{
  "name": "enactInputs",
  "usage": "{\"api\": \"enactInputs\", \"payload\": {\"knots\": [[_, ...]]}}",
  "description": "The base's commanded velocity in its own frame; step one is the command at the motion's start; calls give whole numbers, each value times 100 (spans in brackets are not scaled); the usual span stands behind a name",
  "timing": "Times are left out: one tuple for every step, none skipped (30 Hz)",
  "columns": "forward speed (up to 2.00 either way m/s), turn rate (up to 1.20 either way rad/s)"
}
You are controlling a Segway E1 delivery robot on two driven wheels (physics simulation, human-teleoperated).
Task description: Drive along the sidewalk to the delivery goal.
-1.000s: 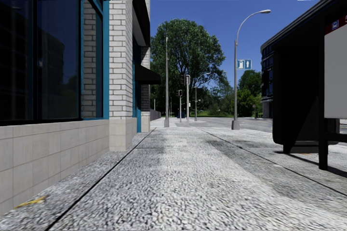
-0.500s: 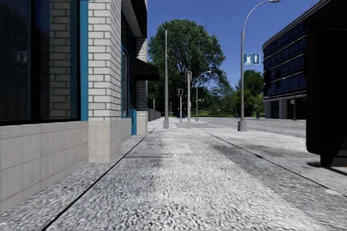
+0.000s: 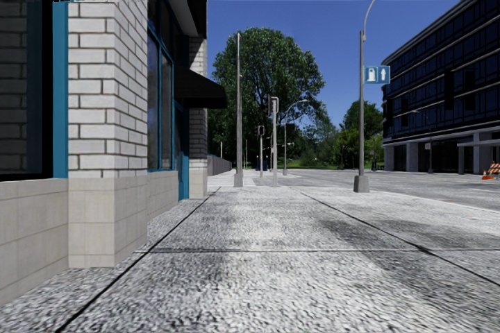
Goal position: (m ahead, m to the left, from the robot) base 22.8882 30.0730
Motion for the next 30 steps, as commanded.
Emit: {"api": "enactInputs", "payload": {"knots": [[200, 0], [200, 0], [200, 0], [200, 0], [200, 0], [200, 0], [200, 0], [200, 0], [200, 0], [200, 0], [200, 0], [200, 0], [200, 0], [200, 0], [200, 0], [200, 0], [200, 0], [200, 0], [200, 0], [200, 0], [200, 0], [200, 0], [200, 0], [200, 0], [200, 0], [200, 0], [200, 0], [200, 0], [200, 0], [200, 0]]}}
